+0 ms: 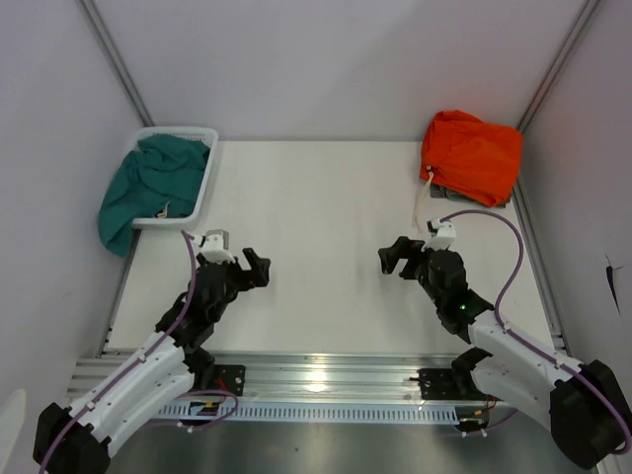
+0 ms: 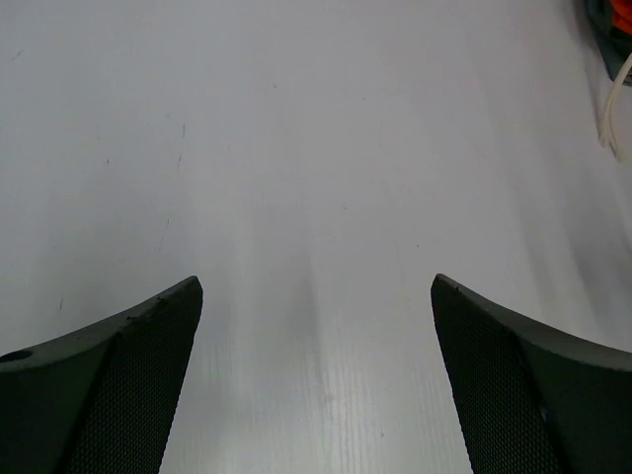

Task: Fold and stack the shorts
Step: Grab the shorts from the pile

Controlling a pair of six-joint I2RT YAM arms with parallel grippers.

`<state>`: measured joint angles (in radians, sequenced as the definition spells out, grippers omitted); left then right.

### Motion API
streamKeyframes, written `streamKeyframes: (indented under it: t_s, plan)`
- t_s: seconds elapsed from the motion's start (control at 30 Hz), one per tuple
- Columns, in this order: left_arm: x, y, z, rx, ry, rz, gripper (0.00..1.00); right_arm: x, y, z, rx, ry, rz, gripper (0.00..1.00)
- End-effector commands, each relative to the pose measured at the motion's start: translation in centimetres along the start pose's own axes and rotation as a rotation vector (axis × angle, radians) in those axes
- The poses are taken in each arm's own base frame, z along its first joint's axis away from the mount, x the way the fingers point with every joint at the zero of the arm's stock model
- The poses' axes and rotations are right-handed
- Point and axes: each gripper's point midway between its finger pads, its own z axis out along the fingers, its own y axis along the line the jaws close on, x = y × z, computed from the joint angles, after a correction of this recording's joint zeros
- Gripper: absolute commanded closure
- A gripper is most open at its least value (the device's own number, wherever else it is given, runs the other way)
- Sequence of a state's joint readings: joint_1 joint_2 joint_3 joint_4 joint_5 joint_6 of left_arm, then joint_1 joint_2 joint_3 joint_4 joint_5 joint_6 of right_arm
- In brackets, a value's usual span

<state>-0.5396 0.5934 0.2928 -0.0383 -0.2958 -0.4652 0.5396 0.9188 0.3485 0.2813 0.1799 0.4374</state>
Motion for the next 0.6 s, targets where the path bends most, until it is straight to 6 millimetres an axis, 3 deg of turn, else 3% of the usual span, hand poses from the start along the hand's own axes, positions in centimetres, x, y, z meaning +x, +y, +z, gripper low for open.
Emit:
streamKeyframes:
  t_s: [0.0, 0.17, 0.23, 0.27, 0.3, 0.33, 0.37, 0.4, 0.57]
  plan:
    - [-0.8, 0.1, 0.1, -0.023, -0.029, -0.043, 0.01, -2.3, 0.5, -0.2, 0.008, -0.075, 0.025, 0.00]
    - [-3.3, 2.2, 0.0, -0.224, -0.007, -0.214, 0.01, -2.1, 0.3, -0.1, 0.019, -0.069, 0.028, 0.00]
    - [-5.8, 2.1, -0.2, -0.272, 0.020, -0.270, 0.01, -2.1, 0.3, -0.1, 0.016, -0.066, 0.029, 0.00]
    - [-6.4, 3.4, -0.3, -0.340, 0.021, -0.290, 0.01, -2.0, 0.3, -0.2, 0.015, -0.065, 0.031, 0.00]
    - [-9.5, 3.0, -0.6, -0.371, -0.022, -0.344, 0.01, -2.1, 0.3, -0.2, 0.015, -0.065, 0.034, 0.00]
    - [-9.2, 5.8, -1.8, -0.516, -0.008, -0.343, 0.01, -2.0, 0.4, -0.2, 0.009, -0.062, 0.032, 0.01]
    - [-9.6, 6.8, -2.4, -0.579, -0.021, -0.357, 0.01, -2.0, 0.4, -0.3, 0.008, -0.062, 0.032, 0.01]
    - [-11.3, 7.2, -3.0, -0.614, -0.070, -0.402, 0.01, -1.9, 0.4, -0.3, 0.006, -0.059, 0.032, 0.01]
    - [-14.5, 11.1, -5.6, -0.726, -0.272, -0.455, 0.01, -1.7, 0.6, -0.6, -0.013, -0.061, 0.049, 0.01]
